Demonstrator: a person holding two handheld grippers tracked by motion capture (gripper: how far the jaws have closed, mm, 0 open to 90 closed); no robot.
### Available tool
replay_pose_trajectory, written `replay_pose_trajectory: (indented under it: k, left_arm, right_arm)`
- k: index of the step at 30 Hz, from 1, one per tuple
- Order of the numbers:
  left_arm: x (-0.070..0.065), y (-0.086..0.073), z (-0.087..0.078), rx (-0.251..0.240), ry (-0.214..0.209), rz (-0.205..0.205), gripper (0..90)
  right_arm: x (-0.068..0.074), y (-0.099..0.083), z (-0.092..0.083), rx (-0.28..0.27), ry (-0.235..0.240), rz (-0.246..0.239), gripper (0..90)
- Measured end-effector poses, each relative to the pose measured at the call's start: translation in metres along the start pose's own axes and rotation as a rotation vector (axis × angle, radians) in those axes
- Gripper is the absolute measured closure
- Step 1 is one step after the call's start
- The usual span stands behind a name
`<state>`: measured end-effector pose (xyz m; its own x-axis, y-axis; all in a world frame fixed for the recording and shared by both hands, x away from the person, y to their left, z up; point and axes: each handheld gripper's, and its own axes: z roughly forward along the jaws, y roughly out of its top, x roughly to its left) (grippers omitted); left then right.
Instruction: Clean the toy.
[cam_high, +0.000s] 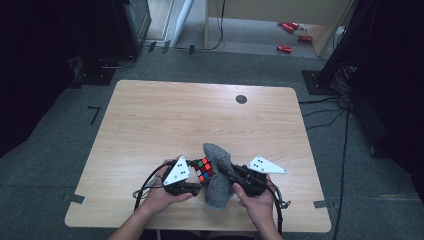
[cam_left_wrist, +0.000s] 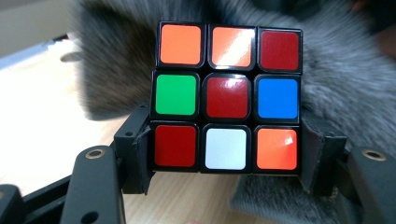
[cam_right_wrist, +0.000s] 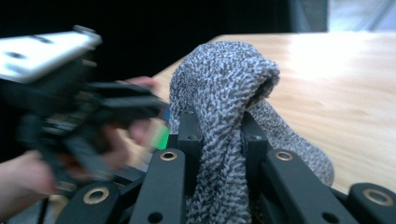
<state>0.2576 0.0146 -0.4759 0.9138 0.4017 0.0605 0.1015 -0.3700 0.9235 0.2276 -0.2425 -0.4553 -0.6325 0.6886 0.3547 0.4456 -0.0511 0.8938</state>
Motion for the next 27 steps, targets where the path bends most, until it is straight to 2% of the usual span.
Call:
replay_pose_trajectory:
  k: [2, 4, 6, 9, 12, 14, 17, 20, 23, 25, 27]
  left_arm:
    - [0.001, 0.000, -0.001, -0.007, -0.004, -0.003, 34.6]
    - [0.002, -0.001, 0.000, -0.002, -0.010, -0.011, 34.6]
    - [0.001, -0.001, 0.002, 0.011, -0.008, -0.012, 34.7]
    - [-0.001, -0.002, 0.006, 0.036, 0.000, -0.001, 34.7]
    - [-0.002, 0.000, 0.003, 0.022, 0.000, 0.005, 34.7]
    - [-0.002, 0.002, 0.000, 0.012, 0.007, 0.010, 34.7]
    - [-0.001, 0.003, -0.003, 0.001, 0.009, 0.009, 34.7]
    - [0.000, 0.003, -0.002, -0.002, 0.002, -0.007, 34.7]
    - [0.001, 0.002, 0.001, 0.021, -0.001, -0.024, 34.7]
    - [-0.001, 0.000, 0.005, 0.041, 0.000, -0.021, 34.7]
    - [-0.002, -0.001, 0.006, 0.045, -0.001, -0.018, 34.7]
  right_arm:
    - [-0.011, -0.004, 0.000, 0.019, -0.026, 0.036, 76.1]
    - [-0.016, -0.006, -0.001, 0.032, -0.039, 0.047, 76.2]
    - [-0.012, -0.004, -0.001, 0.027, -0.030, 0.039, 76.2]
    - [0.005, 0.001, 0.000, 0.009, 0.012, 0.000, 76.1]
    - [0.012, 0.004, 0.000, -0.007, 0.027, -0.026, 75.6]
    - [0.007, 0.003, -0.001, -0.007, 0.026, -0.006, 75.4]
    - [-0.006, -0.002, -0.001, 0.005, -0.001, 0.046, 75.6]
    - [-0.009, -0.004, -0.001, 0.019, -0.024, 0.042, 76.1]
    - [0.000, -0.002, -0.001, 0.011, -0.031, 0.013, 76.8]
    - [0.009, 0.001, 0.000, 0.001, -0.005, -0.019, 76.9]
    - [0.016, 0.002, 0.000, 0.000, -0.020, -0.060, 77.0]
